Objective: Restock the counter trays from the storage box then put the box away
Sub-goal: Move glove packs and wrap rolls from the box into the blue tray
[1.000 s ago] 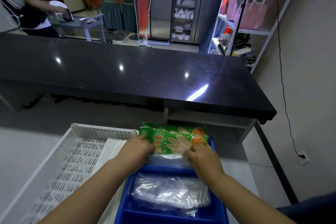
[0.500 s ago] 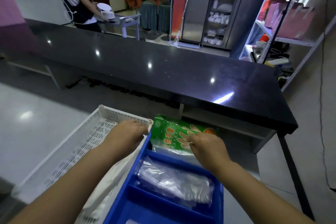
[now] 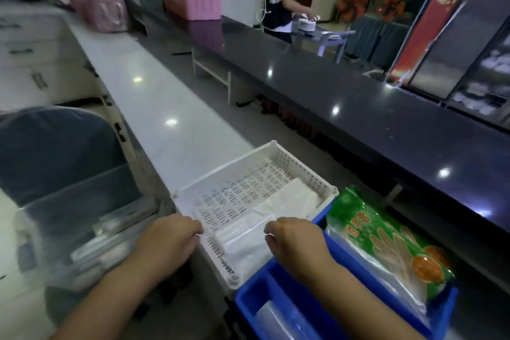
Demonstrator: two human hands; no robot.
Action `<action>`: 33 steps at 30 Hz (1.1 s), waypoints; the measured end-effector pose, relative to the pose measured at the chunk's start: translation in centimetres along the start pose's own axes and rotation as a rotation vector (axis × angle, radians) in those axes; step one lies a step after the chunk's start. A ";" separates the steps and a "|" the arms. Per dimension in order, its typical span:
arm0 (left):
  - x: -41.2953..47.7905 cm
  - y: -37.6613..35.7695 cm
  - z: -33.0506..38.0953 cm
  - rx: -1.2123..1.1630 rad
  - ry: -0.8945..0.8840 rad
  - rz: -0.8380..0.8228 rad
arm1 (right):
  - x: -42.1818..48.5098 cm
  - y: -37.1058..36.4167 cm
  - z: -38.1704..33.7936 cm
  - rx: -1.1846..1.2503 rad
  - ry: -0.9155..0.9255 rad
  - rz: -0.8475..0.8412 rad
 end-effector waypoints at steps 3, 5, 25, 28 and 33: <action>-1.8 2.3 -4.5 -0.048 0.069 0.026 | 2.6 0.8 -4.6 0.015 0.084 0.019; -3.1 4.3 -8.7 -0.097 0.151 0.049 | 4.7 1.3 -7.6 0.036 0.125 0.046; -9.4 14.4 -43.2 -0.318 0.594 0.086 | 26.7 -8.0 -35.8 0.132 0.210 -0.185; -8.5 13.6 -45.4 -0.336 0.629 0.065 | 29.8 -12.6 -35.8 0.107 0.154 -0.313; -5.9 12.4 -48.7 -0.304 0.673 0.026 | 35.2 -21.3 -36.4 0.129 0.081 -0.526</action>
Point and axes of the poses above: each hand's wrist, its own x-axis towards the middle knuckle, its own y-axis out of the back of the hand, z = x × y, the point moved 9 cm from there along x, towards the middle knuckle, and after that the axes turned 14 degrees about -x, right-handed, at the moved point
